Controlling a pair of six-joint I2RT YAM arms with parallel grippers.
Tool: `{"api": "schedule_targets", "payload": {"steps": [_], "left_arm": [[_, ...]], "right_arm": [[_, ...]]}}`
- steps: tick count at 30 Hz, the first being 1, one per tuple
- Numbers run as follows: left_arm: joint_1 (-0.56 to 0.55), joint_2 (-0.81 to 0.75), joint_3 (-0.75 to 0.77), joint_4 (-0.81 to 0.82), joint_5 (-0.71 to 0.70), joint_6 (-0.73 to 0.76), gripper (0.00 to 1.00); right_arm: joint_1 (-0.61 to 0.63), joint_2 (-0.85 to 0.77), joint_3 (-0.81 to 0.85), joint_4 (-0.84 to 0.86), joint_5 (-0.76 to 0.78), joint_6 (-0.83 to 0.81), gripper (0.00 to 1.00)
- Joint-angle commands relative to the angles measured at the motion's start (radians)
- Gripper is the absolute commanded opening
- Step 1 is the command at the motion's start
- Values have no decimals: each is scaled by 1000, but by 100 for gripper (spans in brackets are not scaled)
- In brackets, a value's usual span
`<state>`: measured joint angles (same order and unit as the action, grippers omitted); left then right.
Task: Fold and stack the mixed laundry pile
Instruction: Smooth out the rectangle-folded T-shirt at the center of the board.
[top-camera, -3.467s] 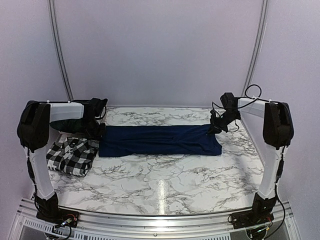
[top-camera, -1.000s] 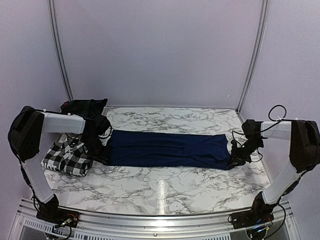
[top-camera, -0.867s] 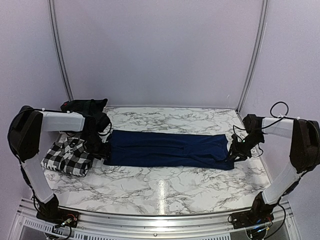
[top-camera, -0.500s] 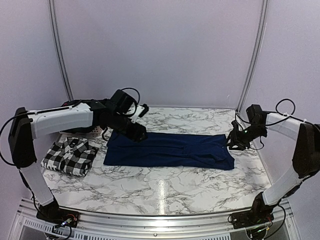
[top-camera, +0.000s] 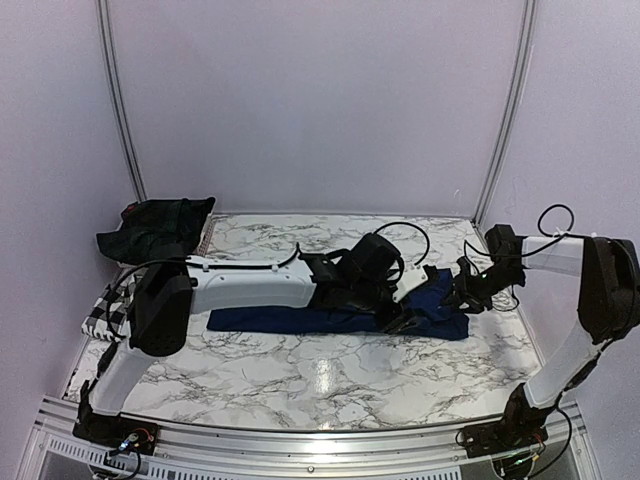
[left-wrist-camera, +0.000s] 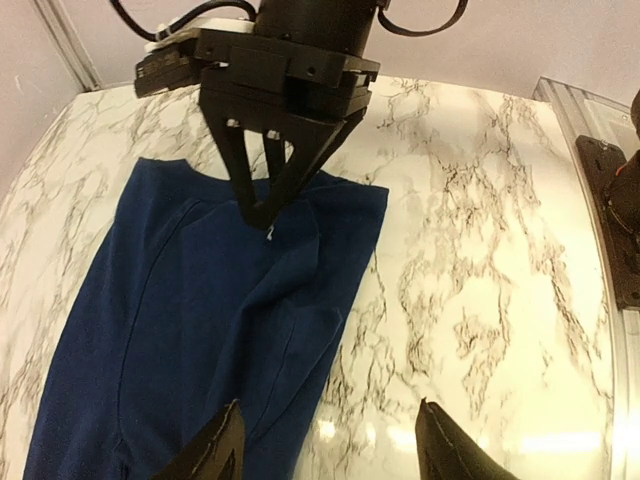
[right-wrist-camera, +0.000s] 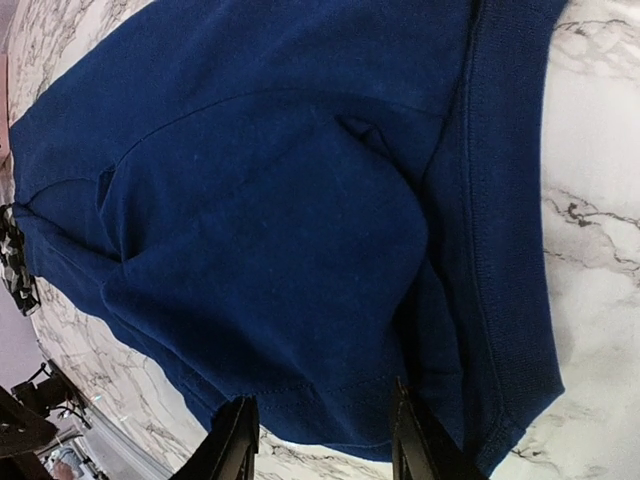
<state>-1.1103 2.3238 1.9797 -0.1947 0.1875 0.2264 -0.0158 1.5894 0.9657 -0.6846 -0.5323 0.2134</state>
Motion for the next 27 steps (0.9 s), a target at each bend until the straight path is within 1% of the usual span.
{"api": "schedule_targets", "payload": {"steps": [1, 5, 8, 9, 13, 15, 17, 19, 22, 24, 27], "left_arm": [[-19, 116, 111, 83, 20, 40, 60], [-38, 196, 188, 150, -10, 43, 59], [-40, 240, 222, 185, -9, 33, 57], [-40, 260, 234, 215, -9, 30, 55], [-42, 310, 268, 227, 5, 40, 47], [-43, 319, 266, 227, 12, 47, 41], [-48, 321, 258, 219, 9, 61, 38], [-49, 323, 249, 216, -2, 64, 37], [-48, 328, 244, 214, -21, 74, 41], [-42, 331, 243, 213, -31, 73, 40], [-32, 328, 242, 212, -47, 62, 31]], "right_arm": [[-6, 8, -16, 47, 15, 22, 41], [-6, 20, -18, 52, 15, 24, 41], [-7, 22, -10, 53, 14, 26, 40], [-6, 23, -6, 51, 15, 25, 40], [-6, 31, 13, 29, 28, 17, 39], [-6, 23, 22, 14, 54, 15, 40], [-7, 10, 27, 2, 70, 14, 42], [-7, 2, 34, -9, 80, 9, 43], [-6, 5, 30, -7, 81, 8, 45], [-7, 15, 23, 0, 65, 6, 43], [-6, 23, 15, 14, 56, 5, 37]]}}
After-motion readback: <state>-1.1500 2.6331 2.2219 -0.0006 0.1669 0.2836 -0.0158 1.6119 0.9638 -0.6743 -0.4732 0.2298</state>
